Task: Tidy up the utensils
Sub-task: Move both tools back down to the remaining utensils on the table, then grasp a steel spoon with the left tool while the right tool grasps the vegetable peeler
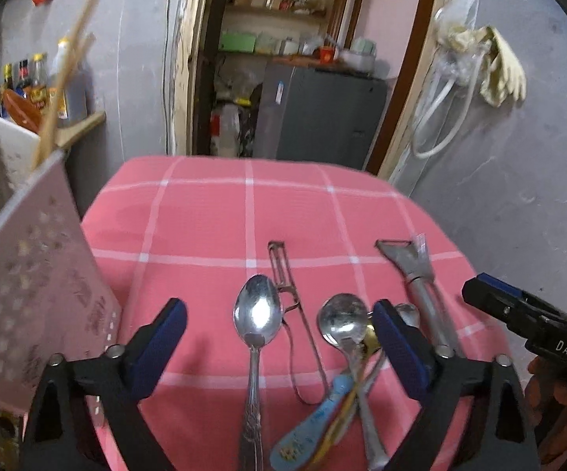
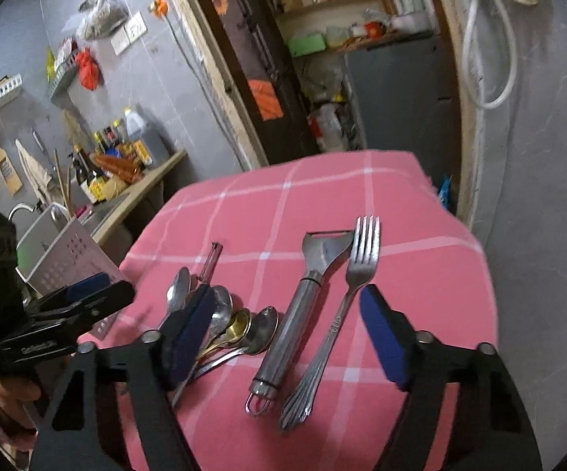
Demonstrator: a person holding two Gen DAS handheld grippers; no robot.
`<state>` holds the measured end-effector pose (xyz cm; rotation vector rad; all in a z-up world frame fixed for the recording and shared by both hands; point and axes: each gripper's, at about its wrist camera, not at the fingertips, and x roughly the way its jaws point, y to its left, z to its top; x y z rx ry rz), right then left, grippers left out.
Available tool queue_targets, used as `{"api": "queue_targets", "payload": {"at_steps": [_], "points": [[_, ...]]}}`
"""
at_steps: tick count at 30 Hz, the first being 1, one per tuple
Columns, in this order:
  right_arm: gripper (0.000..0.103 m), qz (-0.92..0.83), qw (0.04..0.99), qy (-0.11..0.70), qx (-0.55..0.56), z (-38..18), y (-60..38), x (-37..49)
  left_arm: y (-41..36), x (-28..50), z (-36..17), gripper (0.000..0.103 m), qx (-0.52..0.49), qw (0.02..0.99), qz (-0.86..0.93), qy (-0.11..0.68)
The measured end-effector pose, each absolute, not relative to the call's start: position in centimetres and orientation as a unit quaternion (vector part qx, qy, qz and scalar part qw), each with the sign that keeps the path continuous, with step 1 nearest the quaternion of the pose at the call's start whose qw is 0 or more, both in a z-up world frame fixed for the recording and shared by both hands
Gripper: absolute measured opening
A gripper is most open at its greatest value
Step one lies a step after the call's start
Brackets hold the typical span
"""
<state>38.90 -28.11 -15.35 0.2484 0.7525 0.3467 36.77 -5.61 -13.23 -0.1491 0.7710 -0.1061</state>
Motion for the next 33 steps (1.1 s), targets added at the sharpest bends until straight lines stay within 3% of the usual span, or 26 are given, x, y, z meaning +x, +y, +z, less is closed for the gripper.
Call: {"api": "queue_targets", "payload": {"at_steps": [10, 23, 28, 33], "points": [[0.037, 0.176, 0.88, 0.42, 0.13, -18.7, -27.1, 43.3, -4.9, 39.4, -17.4, 0.069, -0.1, 0.898, -0.042, 0.426], [0.035, 0.206, 0.856, 0.447, 0.154, -20.5, -25.9, 45.8, -4.0, 41.1, -17.8, 0.053, -0.125, 0.892, -0.058, 0.43], [0.035, 0.216, 0.849, 0.452, 0.168, -21.0, -26.2, 46.7, -2.8, 41.8, -18.1, 0.026, -0.161, 0.885, -0.058, 0.433], [0.035, 0.226, 0.841, 0.458, 0.18, -21.4, -26.3, 47.2, -2.0, 42.1, -18.5, 0.014, -0.196, 0.872, -0.058, 0.446]]}}
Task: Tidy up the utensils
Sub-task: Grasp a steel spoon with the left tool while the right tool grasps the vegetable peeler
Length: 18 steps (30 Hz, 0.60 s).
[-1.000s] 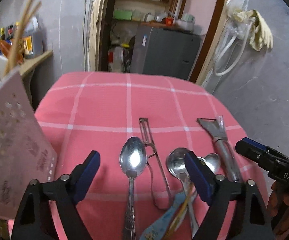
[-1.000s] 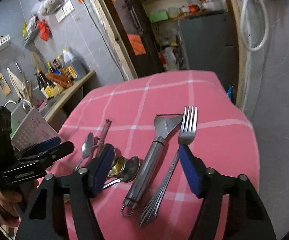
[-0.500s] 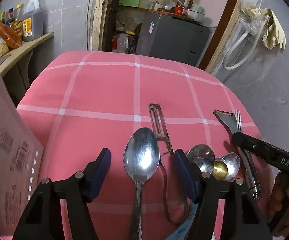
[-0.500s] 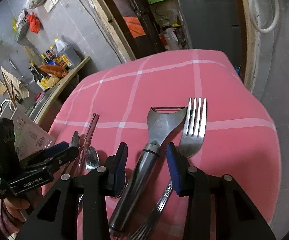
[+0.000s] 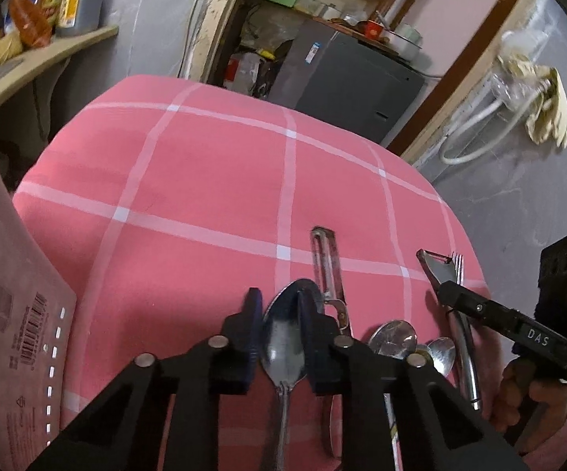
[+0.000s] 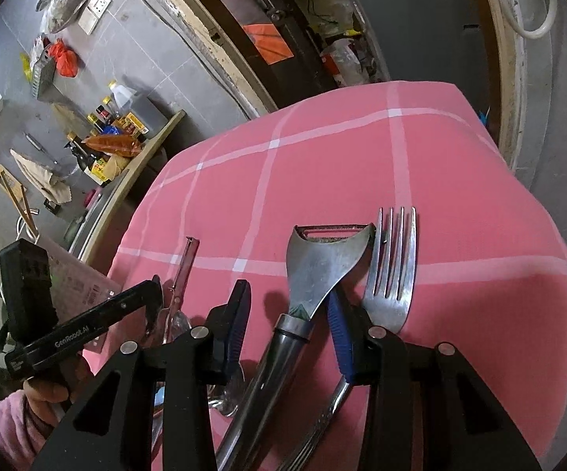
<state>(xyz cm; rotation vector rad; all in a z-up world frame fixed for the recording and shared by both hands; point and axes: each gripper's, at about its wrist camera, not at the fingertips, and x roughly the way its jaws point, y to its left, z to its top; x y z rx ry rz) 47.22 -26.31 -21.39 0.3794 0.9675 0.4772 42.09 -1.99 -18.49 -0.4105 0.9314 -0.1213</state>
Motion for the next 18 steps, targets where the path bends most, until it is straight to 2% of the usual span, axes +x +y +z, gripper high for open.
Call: {"api": "queue_targets", "payload": {"at_steps": [4, 12, 18], "points": [[0.035, 0.234, 0.832, 0.463, 0.197, -21.6, -26.8, 47.6, -2.0, 41.7, -18.7, 0.007, -0.221, 0.856, -0.077, 0.461], [0.024, 0.23, 0.825, 0.47, 0.211, -22.2, -27.0, 47.8, -2.4, 41.5, -18.1, 0.007, -0.23, 0.841, -0.117, 0.474], [0.022, 0.236, 0.814, 0.482, 0.224, -22.6, -27.0, 48.4, -3.2, 42.5, -18.6, 0.007, -0.208, 0.82, -0.126, 0.518]]}}
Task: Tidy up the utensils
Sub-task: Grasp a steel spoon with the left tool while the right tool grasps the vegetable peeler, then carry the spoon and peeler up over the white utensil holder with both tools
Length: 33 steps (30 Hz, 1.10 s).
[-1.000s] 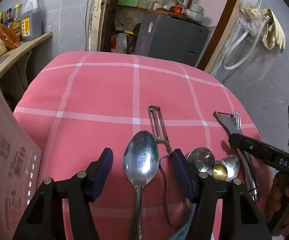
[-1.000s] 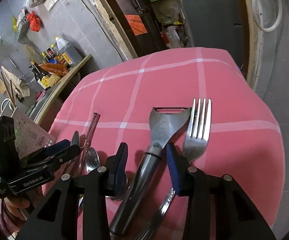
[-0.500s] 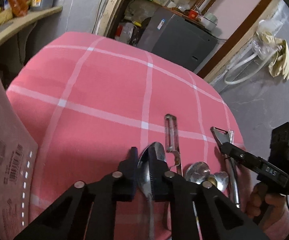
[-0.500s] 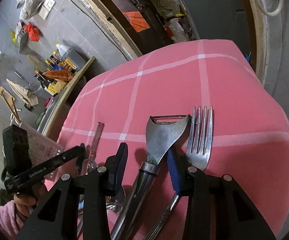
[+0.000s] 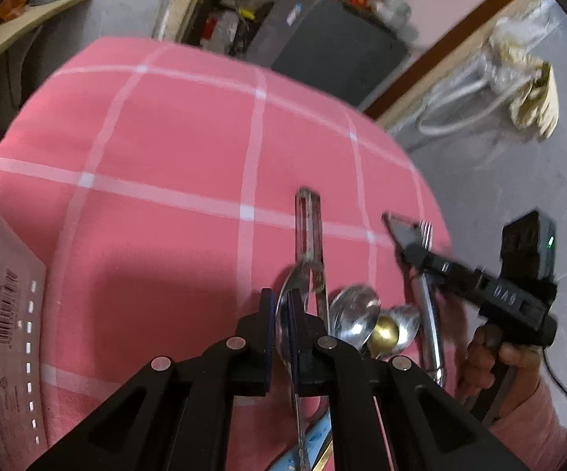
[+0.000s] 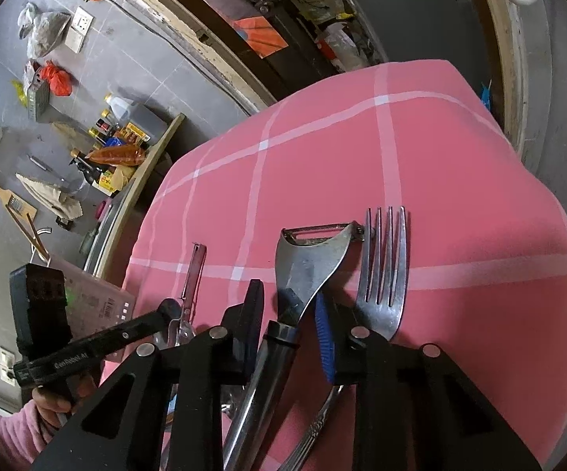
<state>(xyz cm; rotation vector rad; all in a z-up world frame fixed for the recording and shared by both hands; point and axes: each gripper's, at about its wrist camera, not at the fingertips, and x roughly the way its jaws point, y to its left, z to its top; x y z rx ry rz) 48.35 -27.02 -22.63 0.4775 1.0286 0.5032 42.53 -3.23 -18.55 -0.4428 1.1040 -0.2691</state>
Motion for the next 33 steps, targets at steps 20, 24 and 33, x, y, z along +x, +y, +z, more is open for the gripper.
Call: {"api": "queue_targets", "payload": {"at_steps": [20, 24, 33], "points": [[0.002, 0.221, 0.864, 0.384, 0.241, -14.2, -25.8, 41.4, -3.5, 38.2, -8.7, 0.003, -0.136, 0.884, -0.128, 0.428], [0.001, 0.208, 0.89, 0.345, 0.211, -10.4, -24.8, 39.7, -1.9, 37.0, -5.3, 0.003, -0.154, 0.898, -0.134, 0.389], [0.002, 0.213, 0.921, 0.251, 0.211, -1.4, -21.7, 37.6, 3.0, 36.6, 1.8, 0.003, -0.167, 0.925, -0.13, 0.314]]}}
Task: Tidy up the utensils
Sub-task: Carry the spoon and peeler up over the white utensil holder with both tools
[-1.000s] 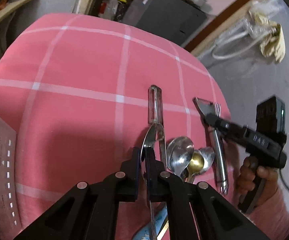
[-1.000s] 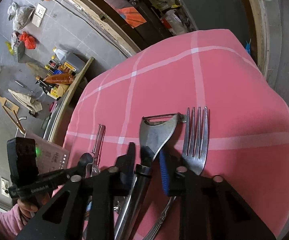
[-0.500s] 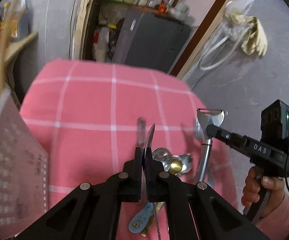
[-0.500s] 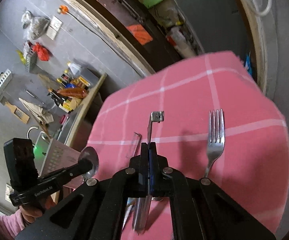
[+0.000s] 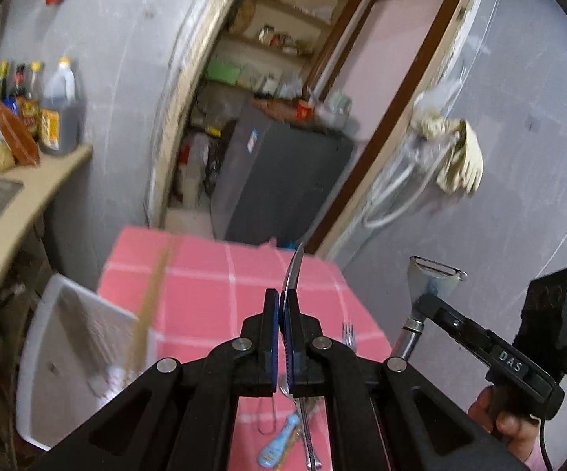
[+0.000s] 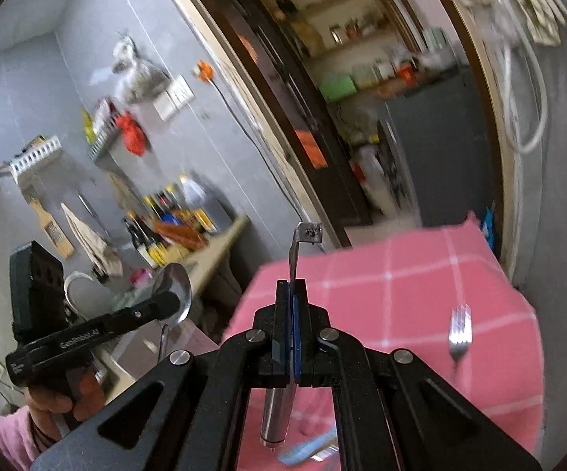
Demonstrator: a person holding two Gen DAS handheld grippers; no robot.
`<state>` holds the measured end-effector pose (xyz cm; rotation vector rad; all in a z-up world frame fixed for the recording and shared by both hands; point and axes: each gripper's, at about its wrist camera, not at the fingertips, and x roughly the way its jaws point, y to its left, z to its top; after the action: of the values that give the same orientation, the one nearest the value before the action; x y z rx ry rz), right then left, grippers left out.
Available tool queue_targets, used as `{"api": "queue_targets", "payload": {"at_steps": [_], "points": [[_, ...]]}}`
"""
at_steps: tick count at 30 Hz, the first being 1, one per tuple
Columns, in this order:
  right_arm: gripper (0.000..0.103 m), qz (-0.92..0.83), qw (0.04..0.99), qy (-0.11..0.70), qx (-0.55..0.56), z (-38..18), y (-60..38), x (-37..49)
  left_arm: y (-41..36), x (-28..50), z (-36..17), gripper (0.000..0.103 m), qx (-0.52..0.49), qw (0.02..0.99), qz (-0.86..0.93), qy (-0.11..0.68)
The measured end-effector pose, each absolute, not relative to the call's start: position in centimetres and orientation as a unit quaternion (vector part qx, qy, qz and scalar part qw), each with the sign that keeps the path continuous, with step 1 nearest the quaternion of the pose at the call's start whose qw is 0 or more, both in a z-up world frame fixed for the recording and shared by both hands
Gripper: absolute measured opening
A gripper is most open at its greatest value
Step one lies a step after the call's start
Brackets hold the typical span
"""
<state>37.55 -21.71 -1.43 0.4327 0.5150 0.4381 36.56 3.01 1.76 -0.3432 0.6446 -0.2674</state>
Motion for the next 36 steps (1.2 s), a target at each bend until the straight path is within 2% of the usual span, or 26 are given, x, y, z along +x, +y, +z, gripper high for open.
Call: {"api": "queue_targets", "payload": {"at_steps": [5, 11, 18, 36], "points": [[0.001, 0.23, 0.926, 0.202, 0.222, 1.8, -18.1, 37.2, 7.2, 35.6, 4.9, 0.003, -0.15, 0.944, -0.107, 0.273], [0.001, 0.255, 0.925, 0.184, 0.216, 2.9, -12.1, 37.8, 11.8, 35.8, 5.9, 0.003, -0.138, 0.961, -0.066, 0.229], [0.001, 0.27, 0.929, 0.179, 0.181, 2.0, -6.8, 38.2, 14.2, 36.7, 3.6, 0.003, -0.127, 0.972, -0.035, 0.193], [0.002, 0.281, 0.923, 0.236, 0.115, -3.8, -2.4, 38.9, 15.4, 35.8, -2.3, 0.003, -0.143, 0.967, -0.055, 0.204]]}}
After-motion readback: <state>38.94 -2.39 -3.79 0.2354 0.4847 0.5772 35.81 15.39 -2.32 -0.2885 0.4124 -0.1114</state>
